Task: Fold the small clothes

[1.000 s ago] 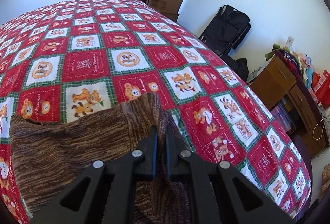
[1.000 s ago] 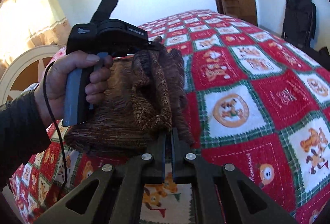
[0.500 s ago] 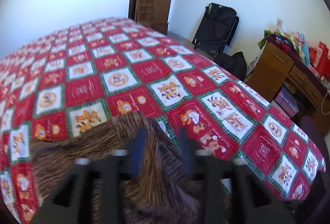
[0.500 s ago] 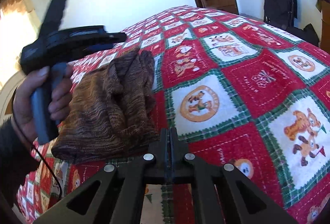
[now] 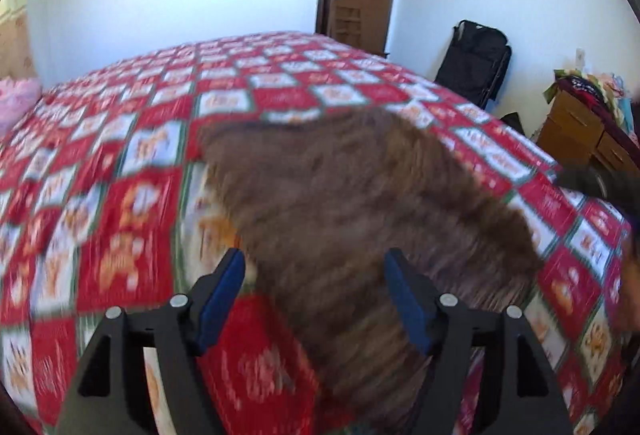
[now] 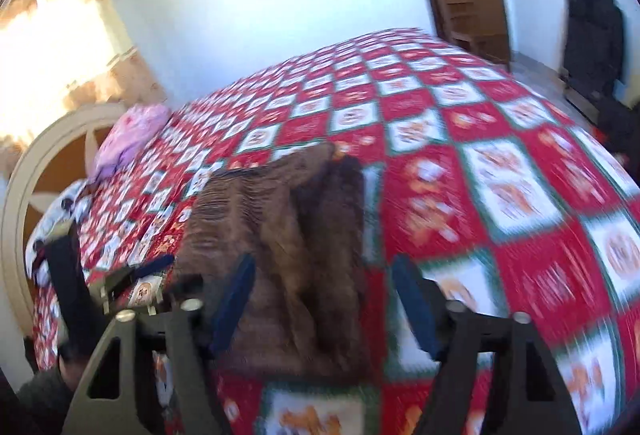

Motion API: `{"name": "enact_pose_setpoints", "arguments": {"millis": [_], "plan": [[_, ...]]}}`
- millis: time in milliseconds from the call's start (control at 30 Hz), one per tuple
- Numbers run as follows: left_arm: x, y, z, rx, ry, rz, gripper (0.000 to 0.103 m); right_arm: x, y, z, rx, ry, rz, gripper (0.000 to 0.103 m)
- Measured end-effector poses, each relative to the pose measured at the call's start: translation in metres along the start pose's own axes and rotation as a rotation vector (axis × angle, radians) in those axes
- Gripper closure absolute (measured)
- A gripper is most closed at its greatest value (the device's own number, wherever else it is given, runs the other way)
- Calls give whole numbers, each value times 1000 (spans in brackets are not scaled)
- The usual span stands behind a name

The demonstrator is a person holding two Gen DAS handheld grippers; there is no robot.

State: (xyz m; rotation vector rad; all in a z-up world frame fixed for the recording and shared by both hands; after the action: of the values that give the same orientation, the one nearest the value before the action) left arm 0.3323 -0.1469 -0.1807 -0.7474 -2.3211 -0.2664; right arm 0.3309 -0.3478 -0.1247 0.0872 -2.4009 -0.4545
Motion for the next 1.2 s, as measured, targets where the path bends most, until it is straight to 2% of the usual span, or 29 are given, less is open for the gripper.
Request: {"name": "enact_pose_setpoints", "arguments": {"millis": [67, 100, 133, 167, 200, 267, 333, 433, 533, 567, 600, 633, 667, 733, 833, 967, 1033, 1100, 1167, 1200], "plan": [[-1, 1, 8, 14, -3, 7, 29, -33, 12, -6, -10, 84, -41, 47], [1, 2, 7, 14, -9, 5, 29, -47, 16, -7, -16, 120, -54, 55], [3, 2, 5, 16, -22, 10, 28, -62, 21, -8, -10, 150, -51, 65], [3, 2, 5, 13, -26, 14, 22, -72, 22, -9, 3, 153, -27, 94], [2, 1, 7, 6, -23, 15, 18, -78, 20, -10, 22, 142, 15, 98], [-3, -1, 11, -4, 0, 20, 18, -80, 9, -12, 39, 109, 122, 98], [-2, -2, 15, -12, 9, 27, 17, -80, -10, -9, 9, 114, 179, 98], [-3, -7, 19, -39, 21, 23, 6, -84, -31, -4, -27, 131, 200, 98], [-9, -8, 22, -44, 58, 26, 5, -83, -28, -3, 19, 139, 188, 97], [-11, -7, 23, -34, 71, 25, 5, -82, -28, -5, 12, 144, 184, 94], [-11, -6, 24, -24, 75, 26, 4, -79, -27, -8, 5, 143, 191, 82], [-11, -4, 24, -17, 76, 24, 3, -76, -26, -15, 9, 119, 210, 72], [-11, -2, 25, -9, 77, 20, 3, -71, -22, -21, 19, 86, 210, 59], [-9, -3, 26, -4, 73, 25, 3, -66, -4, -34, 49, 45, 147, 58], [-9, -1, 27, 7, 72, 35, 3, -78, 27, -47, 130, 57, 81, 58], [-10, 0, 27, 19, 79, 44, 1, -124, 48, -47, 189, 173, 44, 58], [-12, 0, 27, 19, 86, 44, 0, -148, 45, -43, 204, 221, 62, 58], [-15, 0, 28, 19, 99, 41, 0, -164, 17, -49, 173, 205, 190, 58], [-17, 0, 29, 18, 112, 39, 0, -165, -4, -56, 33, 199, 124, 58], [-18, 0, 28, 17, 113, 37, 0, -165, -6, -57, 33, 202, 121, 58]]}}
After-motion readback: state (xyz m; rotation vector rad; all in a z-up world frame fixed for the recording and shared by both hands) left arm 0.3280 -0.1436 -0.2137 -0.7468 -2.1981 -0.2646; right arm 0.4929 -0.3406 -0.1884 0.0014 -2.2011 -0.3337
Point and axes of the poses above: each gripper's, at about its wrist camera, not at the fingertips, and x roughly against the way its jaws point, y to its left, z to its underside, the point moved 7 cm from there along -x, roughly the way its jaws point, and after that the axes turned 7 degrees about -x, right-handed, at the moved point
